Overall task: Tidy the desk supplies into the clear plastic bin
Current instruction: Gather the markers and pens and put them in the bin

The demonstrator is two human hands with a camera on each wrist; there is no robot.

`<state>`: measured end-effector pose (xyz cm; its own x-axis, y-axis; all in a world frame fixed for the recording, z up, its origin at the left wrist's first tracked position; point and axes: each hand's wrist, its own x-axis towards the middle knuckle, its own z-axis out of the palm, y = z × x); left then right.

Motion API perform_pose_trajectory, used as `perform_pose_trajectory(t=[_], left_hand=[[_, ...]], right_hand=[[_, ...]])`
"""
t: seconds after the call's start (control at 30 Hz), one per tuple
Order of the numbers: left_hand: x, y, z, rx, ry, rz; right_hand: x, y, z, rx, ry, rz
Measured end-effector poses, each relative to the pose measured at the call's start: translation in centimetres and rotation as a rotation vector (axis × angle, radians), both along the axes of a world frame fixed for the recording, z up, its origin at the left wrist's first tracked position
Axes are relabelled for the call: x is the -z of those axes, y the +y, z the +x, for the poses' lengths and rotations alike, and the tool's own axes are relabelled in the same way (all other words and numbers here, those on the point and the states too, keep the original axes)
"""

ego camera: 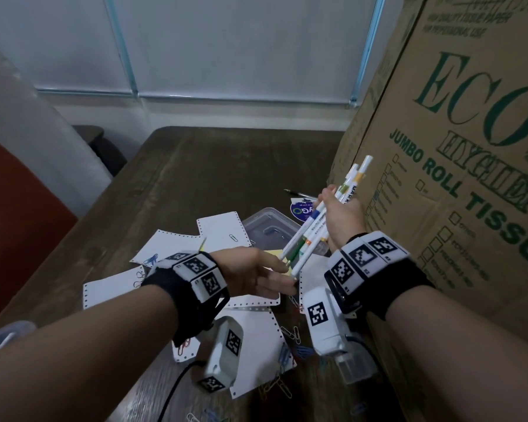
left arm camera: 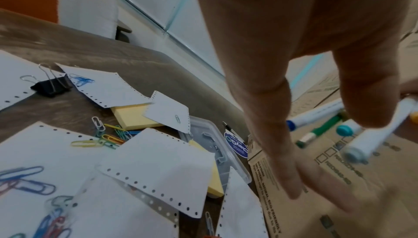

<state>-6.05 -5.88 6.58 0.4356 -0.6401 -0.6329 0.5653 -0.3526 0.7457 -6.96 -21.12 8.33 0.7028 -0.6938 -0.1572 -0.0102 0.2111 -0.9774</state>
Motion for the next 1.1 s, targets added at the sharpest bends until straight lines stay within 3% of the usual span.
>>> perform_pose_trajectory(t=[0.17,0.33,0.47,0.57,0.8,1.1], left_hand=[[-0.4,-1.5,0.9,-0.057,-0.035,0.033],[-0.7,-2.4,1.7,-0.147,-0.124,-0.003],[-1.1,-1.9,2.0,0.031,-0.083,-0.021],[-1.4,-1.4,3.0,0.137,-0.199,0.057],[-1.9,-2.4,6.5,-0.04,-0.357,0.095],[0.3,-4.5,13.0,-0.372,-0.414,0.174]], right_hand=[[-0.6,0.8,0.8,-0.076,-0.158,0.052],[0.6,1.2,1.2,-0.241,-0.027,-0.018],[1.6,1.2,1.7,-0.285,0.093,-0.05],[1.7,1.1,2.5,-0.299,0.115,-0.03],[1.3,3.3,6.3,-0.445,0.01,0.029],[2.3,0.4,13.7,-0.651,0.224,-0.304]])
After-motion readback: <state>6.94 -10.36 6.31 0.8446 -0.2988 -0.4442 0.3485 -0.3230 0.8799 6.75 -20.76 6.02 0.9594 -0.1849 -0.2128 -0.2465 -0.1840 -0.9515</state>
